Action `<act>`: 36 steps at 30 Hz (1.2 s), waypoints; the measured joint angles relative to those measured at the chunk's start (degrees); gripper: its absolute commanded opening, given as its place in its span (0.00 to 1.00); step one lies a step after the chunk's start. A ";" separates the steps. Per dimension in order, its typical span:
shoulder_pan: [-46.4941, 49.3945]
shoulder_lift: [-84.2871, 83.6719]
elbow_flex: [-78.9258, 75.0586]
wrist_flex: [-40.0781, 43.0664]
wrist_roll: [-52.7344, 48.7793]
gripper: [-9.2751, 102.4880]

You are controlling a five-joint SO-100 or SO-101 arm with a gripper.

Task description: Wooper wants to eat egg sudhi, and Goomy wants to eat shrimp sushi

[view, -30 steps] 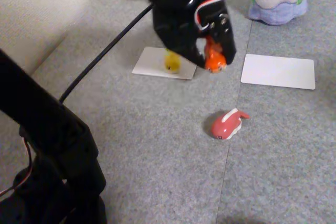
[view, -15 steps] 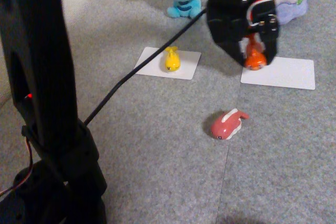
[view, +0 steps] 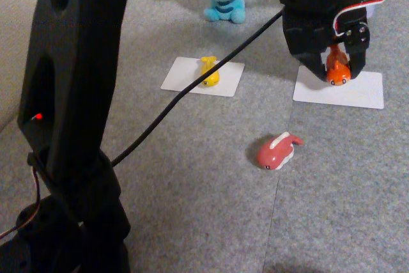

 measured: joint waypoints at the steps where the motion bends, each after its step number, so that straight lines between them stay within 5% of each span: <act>1: 0.00 -0.62 0.00 0.00 -0.44 0.17; 13: -0.70 -1.85 -0.53 0.53 -0.53 0.28; 36: -9.76 23.47 -1.05 29.36 3.96 0.28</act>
